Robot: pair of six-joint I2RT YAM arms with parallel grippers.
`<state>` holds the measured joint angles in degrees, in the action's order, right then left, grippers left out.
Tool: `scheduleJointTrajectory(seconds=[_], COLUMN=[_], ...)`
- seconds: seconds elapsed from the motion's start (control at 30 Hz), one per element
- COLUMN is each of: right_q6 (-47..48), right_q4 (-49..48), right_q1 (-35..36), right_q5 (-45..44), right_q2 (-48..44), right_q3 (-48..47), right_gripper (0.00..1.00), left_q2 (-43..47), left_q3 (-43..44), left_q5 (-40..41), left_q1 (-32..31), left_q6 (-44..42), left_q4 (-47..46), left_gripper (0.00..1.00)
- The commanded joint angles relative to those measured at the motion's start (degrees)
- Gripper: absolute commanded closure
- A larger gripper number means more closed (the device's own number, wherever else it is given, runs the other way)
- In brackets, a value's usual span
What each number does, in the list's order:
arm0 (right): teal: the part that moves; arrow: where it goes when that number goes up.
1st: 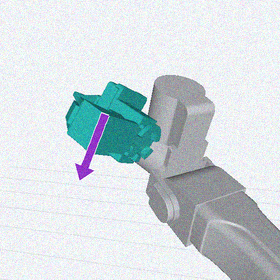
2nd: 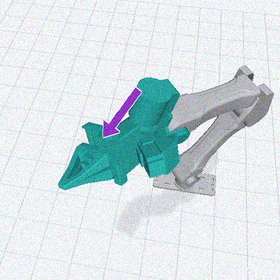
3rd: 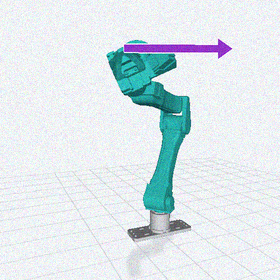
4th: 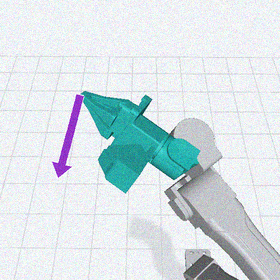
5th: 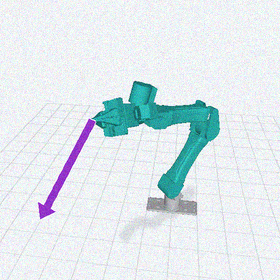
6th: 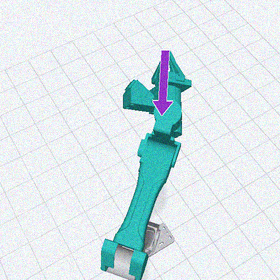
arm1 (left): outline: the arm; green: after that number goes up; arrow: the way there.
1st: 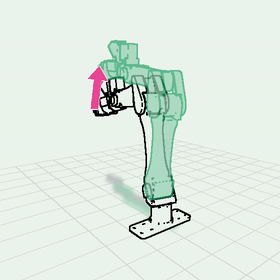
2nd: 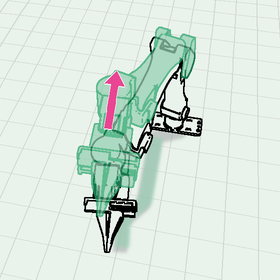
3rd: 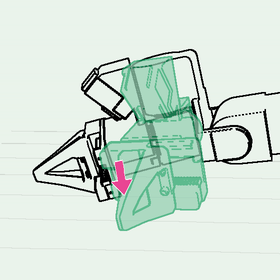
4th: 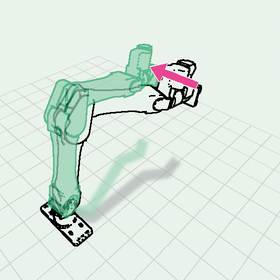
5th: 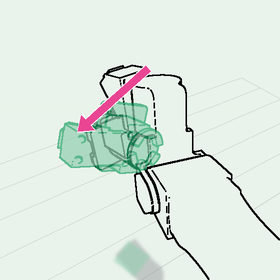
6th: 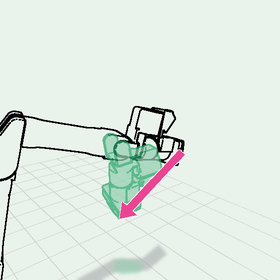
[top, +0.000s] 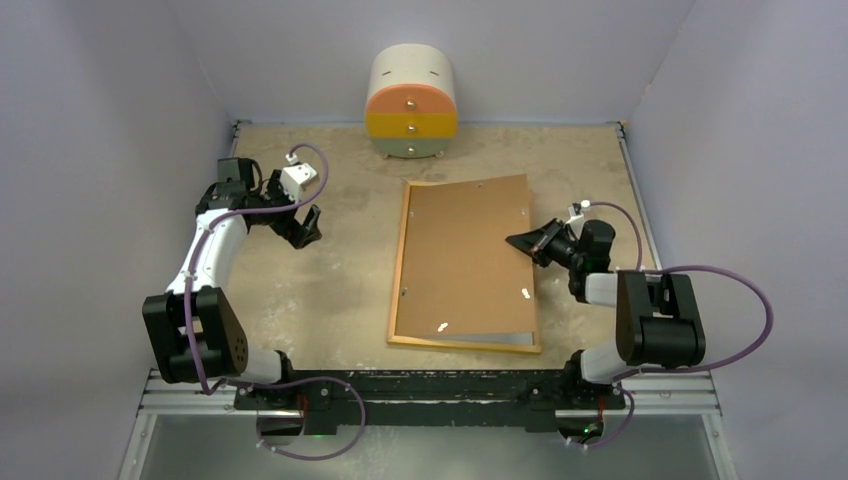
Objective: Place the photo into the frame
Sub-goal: Turn over the photo frame item on the photo frame.
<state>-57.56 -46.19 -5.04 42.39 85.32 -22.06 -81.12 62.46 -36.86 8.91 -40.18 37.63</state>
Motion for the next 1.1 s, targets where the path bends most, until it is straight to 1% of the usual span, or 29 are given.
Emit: scheduleJointTrajectory(seconds=[0.0, 0.13, 0.17, 0.3, 0.4, 0.47, 0.5, 0.6, 0.8, 0.9, 1.07], right_q6=[4.62, 6.26, 7.03, 10.25, 13.57, 15.48, 16.37, 19.36, 23.57, 22.93, 21.25], right_q4=[3.49, 7.81, 9.65, 17.15, 25.23, 30.39, 32.71, 40.35, 52.46, 52.85, 50.45], right_q1=[3.8, 6.53, 6.98, 9.5, 12.2, 13.91, 14.56, 15.32, 16.43, 17.08, 18.28], right_q5=[-4.29, -7.4, -8.48, -12.77, -17.55, -20.98, -22.5, -26.93, -32.39, -32.36, -30.52], right_q2=[0.35, -0.18, -0.61, -3.12, -4.85, -5.44, -5.59, -5.81, -4.87, -5.2, -5.3], right_q3=[-2.18, -4.09, -4.69, -7.9, -11.78, -14.43, -15.68, -19.6, -26.07, -25.4, -24.29], right_gripper=[0.96, 0.88, 0.82, 0.55, 0.28, 0.05, 0.02, 0.01, 0.01, 0.01, 0.01], left_q2=[0.17, 0.39, 0.4, 0.03, -0.49, -0.55, -0.6, -0.41, -0.25, -0.26, -0.22], left_q3=[0.39, 0.47, 0.47, 0.63, 0.9, 1.0, 1.08, 1.09, 1.18, 1.26, 1.25], left_q5=[-1.75, -1.38, -1.37, -1.36, -1.37, -1.37, -1.37, -1.37, -0.68, -0.58, -0.61], left_q1=[-0.29, -0.29, -0.29, -0.29, -0.29, -0.29, -0.29, -0.29, -0.28, -0.29, -0.29], left_q6=[-1.01, -1.21, -1.21, -0.65, 0.13, 0.28, 0.28, 0.19, -0.12, 0.01, 0.07], left_q4=[-0.1, 0.08, 0.12, 0.0, -0.12, -0.05, -0.01, 0.2, 0.34, 0.41, 0.43], left_gripper=[0.0, 0.0, 0.0, 0.0, 0.0, 0.0, 0.0, 0.0, 0.0, 0.0, 0.0])
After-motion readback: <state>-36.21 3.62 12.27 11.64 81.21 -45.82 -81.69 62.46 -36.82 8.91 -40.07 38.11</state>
